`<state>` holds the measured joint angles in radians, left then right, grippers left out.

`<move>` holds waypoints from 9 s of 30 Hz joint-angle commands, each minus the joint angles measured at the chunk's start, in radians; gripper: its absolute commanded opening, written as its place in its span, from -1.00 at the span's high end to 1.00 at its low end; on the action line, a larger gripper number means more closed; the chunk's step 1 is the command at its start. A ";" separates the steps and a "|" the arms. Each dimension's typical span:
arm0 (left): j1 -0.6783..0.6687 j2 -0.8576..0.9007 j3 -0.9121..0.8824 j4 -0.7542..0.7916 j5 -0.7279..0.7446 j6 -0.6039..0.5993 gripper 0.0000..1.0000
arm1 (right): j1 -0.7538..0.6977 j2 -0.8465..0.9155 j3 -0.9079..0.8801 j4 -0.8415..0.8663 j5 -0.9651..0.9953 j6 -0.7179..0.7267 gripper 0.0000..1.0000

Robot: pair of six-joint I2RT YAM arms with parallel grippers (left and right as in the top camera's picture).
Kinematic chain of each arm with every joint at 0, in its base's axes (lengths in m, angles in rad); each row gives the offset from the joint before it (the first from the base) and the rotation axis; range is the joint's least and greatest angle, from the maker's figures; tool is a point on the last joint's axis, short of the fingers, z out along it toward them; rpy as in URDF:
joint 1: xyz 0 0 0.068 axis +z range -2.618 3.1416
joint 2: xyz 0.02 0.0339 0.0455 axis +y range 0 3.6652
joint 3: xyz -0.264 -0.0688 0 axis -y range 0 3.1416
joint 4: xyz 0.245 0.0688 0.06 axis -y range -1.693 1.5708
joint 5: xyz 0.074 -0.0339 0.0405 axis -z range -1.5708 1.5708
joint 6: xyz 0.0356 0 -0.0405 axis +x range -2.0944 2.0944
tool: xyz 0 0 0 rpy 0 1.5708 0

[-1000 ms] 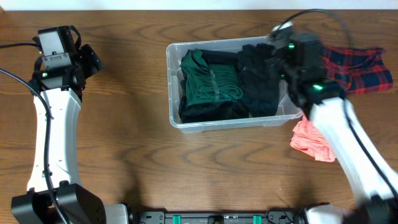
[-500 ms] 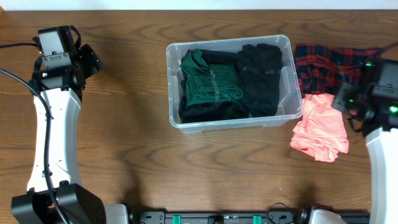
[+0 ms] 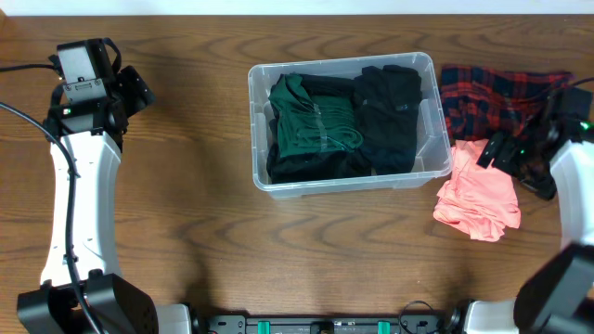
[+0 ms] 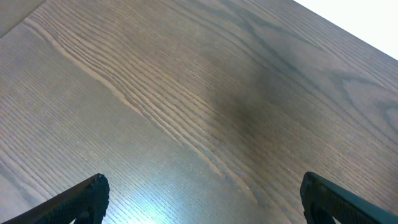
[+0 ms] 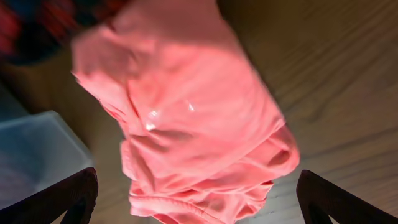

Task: Pack container

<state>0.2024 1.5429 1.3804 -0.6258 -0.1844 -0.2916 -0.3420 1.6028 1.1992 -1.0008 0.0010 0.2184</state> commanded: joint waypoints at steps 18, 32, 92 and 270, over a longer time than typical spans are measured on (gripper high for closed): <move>0.004 -0.005 0.003 -0.003 -0.011 0.002 -0.96 | -0.008 0.224 -0.009 0.026 -0.010 -0.127 -0.99; 0.004 -0.005 0.003 -0.003 -0.011 0.002 -0.96 | 0.067 0.225 -0.018 0.132 -0.020 -0.280 -0.98; 0.004 -0.005 0.003 -0.003 -0.011 0.002 -0.96 | 0.349 0.130 0.526 -0.180 -0.199 -0.232 0.79; 0.004 -0.005 0.003 -0.003 -0.011 0.002 -0.96 | 0.697 0.069 0.207 0.501 -0.275 -0.174 0.97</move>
<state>0.2024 1.5429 1.3804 -0.6258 -0.1844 -0.2916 0.3058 1.6341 1.3998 -0.5308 -0.2394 0.0448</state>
